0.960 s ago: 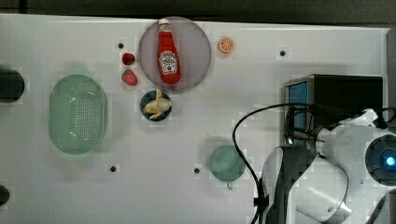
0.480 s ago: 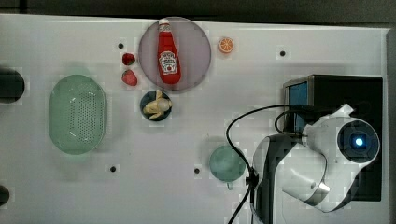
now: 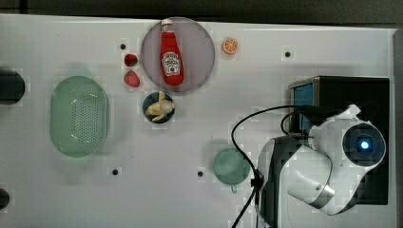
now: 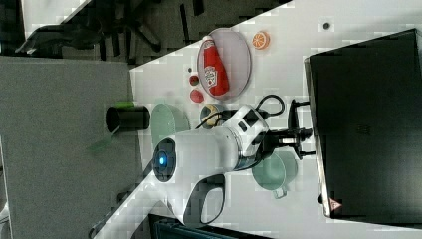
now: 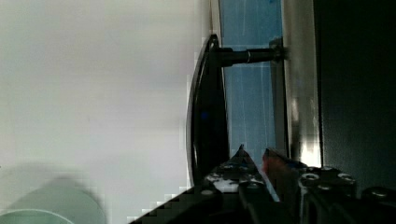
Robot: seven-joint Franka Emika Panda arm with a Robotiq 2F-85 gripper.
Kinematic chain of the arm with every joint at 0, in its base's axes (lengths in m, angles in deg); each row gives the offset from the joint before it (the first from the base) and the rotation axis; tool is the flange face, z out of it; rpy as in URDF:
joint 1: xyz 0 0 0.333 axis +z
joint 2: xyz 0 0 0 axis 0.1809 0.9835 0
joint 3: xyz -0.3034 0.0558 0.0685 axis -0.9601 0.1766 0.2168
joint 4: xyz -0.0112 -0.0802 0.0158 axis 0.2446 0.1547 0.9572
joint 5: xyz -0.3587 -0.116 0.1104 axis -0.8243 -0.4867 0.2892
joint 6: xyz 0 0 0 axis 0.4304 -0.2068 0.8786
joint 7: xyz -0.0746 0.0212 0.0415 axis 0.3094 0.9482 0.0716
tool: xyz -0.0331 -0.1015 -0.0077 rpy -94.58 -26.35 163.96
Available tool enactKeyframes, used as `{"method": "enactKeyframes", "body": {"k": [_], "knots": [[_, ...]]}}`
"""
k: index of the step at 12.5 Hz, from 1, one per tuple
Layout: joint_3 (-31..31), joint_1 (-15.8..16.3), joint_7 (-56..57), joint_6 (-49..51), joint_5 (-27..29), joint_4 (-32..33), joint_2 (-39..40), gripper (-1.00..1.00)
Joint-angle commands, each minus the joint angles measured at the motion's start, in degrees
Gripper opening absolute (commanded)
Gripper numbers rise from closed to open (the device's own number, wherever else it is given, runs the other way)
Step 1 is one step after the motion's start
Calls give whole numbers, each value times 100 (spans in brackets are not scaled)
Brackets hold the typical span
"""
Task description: Flap open oven.
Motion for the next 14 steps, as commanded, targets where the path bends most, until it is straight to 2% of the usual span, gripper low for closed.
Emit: {"method": "enactKeyframes", "body": {"k": [1, 5, 10, 14], "knots": [[131, 178, 30, -16, -256, 11, 71, -65], [412, 383, -1469, 47, -1495, 136, 80, -65], [818, 596, -2617, 260, -2505, 199, 308, -65], [1116, 879, -4083, 473, -3431, 169, 787, -65]]}}
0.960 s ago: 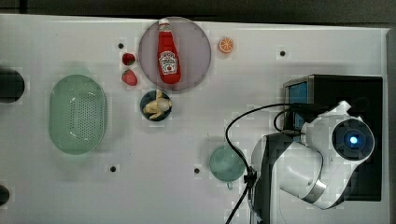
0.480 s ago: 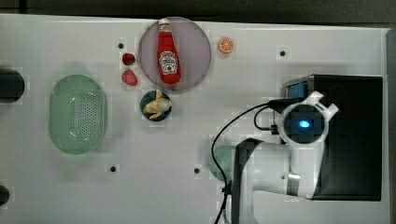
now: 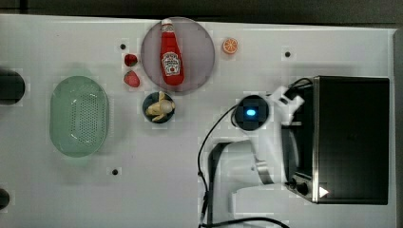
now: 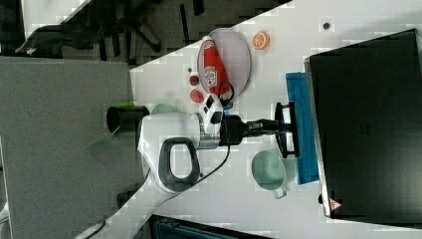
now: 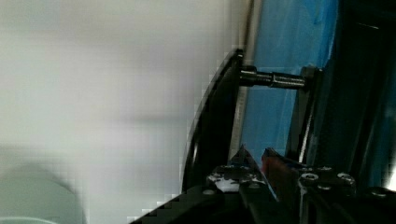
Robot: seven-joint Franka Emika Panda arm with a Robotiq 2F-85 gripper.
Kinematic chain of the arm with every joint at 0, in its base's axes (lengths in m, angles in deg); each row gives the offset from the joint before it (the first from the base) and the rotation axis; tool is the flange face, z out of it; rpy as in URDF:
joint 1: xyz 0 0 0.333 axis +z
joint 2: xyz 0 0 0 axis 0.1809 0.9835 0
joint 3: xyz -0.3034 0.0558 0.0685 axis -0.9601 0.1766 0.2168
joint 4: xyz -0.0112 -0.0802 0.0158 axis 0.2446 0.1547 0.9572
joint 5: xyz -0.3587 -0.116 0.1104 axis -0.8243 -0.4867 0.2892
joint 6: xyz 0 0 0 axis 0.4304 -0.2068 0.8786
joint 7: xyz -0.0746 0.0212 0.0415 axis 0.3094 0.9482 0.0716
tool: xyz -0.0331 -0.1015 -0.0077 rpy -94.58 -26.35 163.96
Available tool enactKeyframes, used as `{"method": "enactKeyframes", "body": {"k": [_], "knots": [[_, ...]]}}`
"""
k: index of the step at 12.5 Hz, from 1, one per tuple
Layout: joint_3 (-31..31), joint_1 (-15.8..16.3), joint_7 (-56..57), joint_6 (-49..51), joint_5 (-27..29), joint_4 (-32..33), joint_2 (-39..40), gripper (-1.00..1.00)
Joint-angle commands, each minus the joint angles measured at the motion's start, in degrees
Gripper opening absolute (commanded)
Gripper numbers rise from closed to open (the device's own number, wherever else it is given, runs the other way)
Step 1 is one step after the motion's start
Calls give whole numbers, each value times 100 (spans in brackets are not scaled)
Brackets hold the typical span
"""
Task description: Flap open oven.
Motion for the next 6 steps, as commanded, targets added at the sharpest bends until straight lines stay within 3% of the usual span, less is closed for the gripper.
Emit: {"method": "enactKeyframes", "body": {"k": [1, 6], "knots": [[304, 449, -1750, 277, -534, 27, 524, -65], [482, 949, -3794, 547, -1466, -298, 1573, -65]]}}
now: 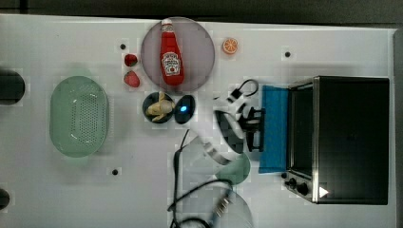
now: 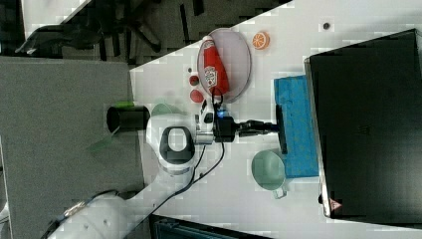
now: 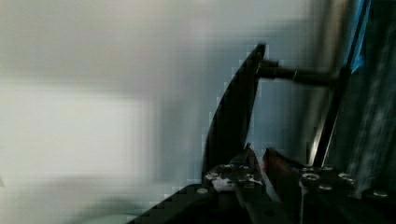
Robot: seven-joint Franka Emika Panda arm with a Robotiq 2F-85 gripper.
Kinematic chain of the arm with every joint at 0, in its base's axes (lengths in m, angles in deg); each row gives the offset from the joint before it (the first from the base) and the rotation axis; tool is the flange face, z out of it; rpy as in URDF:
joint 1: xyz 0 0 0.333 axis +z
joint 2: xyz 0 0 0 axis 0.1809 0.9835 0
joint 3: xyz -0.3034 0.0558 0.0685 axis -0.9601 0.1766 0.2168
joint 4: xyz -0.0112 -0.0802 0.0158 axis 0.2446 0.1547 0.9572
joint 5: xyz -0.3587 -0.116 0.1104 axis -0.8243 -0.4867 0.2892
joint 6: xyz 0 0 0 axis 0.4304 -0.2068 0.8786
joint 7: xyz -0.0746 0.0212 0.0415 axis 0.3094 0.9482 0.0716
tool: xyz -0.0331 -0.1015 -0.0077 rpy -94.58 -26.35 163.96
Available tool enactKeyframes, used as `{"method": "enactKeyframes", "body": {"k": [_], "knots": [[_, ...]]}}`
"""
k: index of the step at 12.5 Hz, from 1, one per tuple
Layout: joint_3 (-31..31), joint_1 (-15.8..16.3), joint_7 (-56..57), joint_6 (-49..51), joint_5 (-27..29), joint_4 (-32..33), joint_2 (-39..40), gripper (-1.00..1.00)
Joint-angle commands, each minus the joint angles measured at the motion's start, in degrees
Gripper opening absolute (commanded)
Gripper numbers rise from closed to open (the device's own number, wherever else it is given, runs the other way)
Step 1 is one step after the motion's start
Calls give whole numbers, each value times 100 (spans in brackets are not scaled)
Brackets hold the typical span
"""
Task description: Flap open oven.
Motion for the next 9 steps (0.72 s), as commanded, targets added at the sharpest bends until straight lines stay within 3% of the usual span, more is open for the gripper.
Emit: {"method": "enactKeyframes", "body": {"k": [1, 3, 7, 9], "knots": [[-95, 320, -1603, 123, -253, -191, 573, -65], [-83, 441, -1677, 131, -253, -332, 827, -65], [-75, 515, -1677, 172, -165, -604, 515, -65], [-73, 514, -1677, 165, 280, -707, 98, -65]]}}
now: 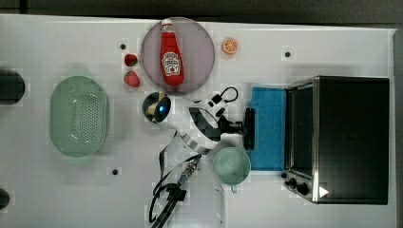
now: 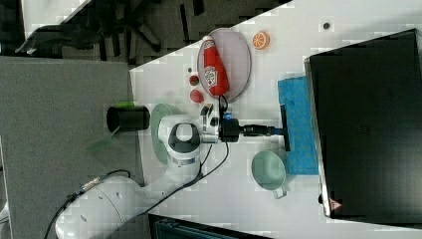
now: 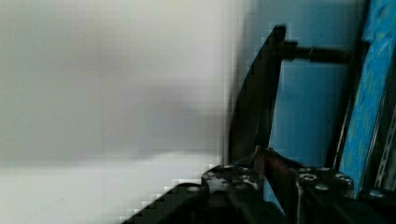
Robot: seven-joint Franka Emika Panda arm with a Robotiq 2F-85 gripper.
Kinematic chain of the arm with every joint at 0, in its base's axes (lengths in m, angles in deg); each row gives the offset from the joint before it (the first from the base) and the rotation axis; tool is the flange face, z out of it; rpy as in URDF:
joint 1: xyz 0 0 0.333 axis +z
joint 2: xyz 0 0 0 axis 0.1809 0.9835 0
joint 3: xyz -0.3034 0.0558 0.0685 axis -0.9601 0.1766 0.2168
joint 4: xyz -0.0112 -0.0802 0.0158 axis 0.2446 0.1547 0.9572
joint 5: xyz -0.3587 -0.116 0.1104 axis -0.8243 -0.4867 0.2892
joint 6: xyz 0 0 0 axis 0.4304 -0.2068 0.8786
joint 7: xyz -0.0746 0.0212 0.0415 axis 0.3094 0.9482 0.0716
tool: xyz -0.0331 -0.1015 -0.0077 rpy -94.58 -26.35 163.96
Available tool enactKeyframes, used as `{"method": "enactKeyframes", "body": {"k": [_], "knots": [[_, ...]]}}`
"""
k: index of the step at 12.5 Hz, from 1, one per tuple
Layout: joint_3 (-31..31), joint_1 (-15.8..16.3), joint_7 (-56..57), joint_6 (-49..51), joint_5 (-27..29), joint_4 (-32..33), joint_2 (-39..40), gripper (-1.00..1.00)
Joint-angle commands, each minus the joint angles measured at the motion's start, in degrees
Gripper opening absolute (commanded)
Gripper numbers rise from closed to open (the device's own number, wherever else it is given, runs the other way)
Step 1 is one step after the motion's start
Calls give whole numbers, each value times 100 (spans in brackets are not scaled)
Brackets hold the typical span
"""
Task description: Flap open oven.
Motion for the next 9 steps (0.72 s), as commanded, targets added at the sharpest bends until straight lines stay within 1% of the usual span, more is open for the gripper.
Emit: {"method": "enactKeyframes", "body": {"k": [1, 4, 7, 8, 9], "knots": [[-69, 19, -326, -141, 699, -272, -992, -65], [-96, -21, -326, -76, 2277, -273, -1756, -65], [-173, -39, -326, 340, 3806, -283, -2530, -65], [-218, -42, -326, 517, 4265, -313, -2815, -65], [-268, -43, -326, 718, 4579, -365, -3117, -65]]}}
